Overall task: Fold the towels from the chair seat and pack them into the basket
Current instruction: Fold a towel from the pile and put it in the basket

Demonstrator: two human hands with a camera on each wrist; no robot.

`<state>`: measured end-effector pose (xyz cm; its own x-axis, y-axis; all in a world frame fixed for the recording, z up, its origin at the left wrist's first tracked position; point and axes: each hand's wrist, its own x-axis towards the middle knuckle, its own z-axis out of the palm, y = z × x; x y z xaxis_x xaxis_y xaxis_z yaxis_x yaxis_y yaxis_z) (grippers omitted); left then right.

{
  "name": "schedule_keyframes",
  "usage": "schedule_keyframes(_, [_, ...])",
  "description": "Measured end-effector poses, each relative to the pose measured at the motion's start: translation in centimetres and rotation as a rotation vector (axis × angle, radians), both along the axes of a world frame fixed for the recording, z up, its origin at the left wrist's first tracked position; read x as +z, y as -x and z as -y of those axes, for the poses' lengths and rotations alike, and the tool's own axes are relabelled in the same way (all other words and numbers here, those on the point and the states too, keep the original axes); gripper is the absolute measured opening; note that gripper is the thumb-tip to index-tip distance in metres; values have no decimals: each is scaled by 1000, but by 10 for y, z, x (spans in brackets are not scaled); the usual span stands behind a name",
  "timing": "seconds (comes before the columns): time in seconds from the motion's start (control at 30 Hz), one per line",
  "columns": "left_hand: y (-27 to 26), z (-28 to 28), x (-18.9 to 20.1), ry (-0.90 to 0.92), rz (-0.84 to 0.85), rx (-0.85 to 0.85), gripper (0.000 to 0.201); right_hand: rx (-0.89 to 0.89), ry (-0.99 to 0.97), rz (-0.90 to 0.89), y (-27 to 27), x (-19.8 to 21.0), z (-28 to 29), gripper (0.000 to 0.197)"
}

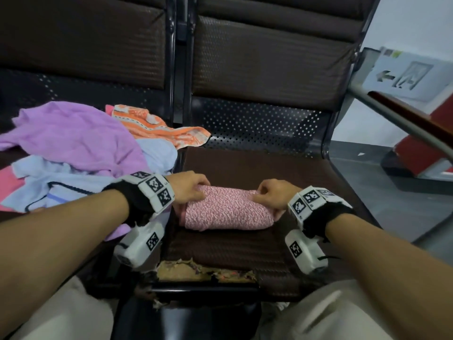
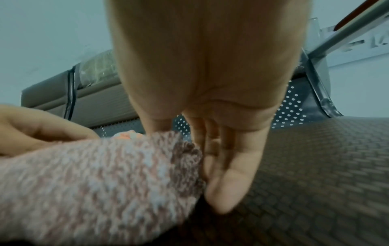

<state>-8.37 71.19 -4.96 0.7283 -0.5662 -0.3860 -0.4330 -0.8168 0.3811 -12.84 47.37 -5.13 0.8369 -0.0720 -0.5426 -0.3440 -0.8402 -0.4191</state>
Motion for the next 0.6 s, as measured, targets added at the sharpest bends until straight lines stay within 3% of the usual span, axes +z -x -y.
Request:
schedule_keyframes(0.1, [2,-5,-4,-115,50,-74,44,26,183,-88,-1,-3,-5,71])
schedule_keyframes(0.17, [4,-6,-3,-136,44,-91,44,-9,131,-138,0,-5,-8,81])
schedule_keyframes(0.3, [12,-4,-3,-76,-18,-101,37,-11,-14,-140,8,0,-8,80])
schedule_keyframes(0.43, [25,-5,7,-121,-6,-139,39,15,-39,31,18,12,-8,83])
schedule_keyframes(0.5, [27,-6,16,-55,38,-150,55,17,-75,180,24,22,-14,76])
schedule_keyframes(0.6, [37,-5,40,274,-37,-68,114,113,-166,419,35,48,-33,49])
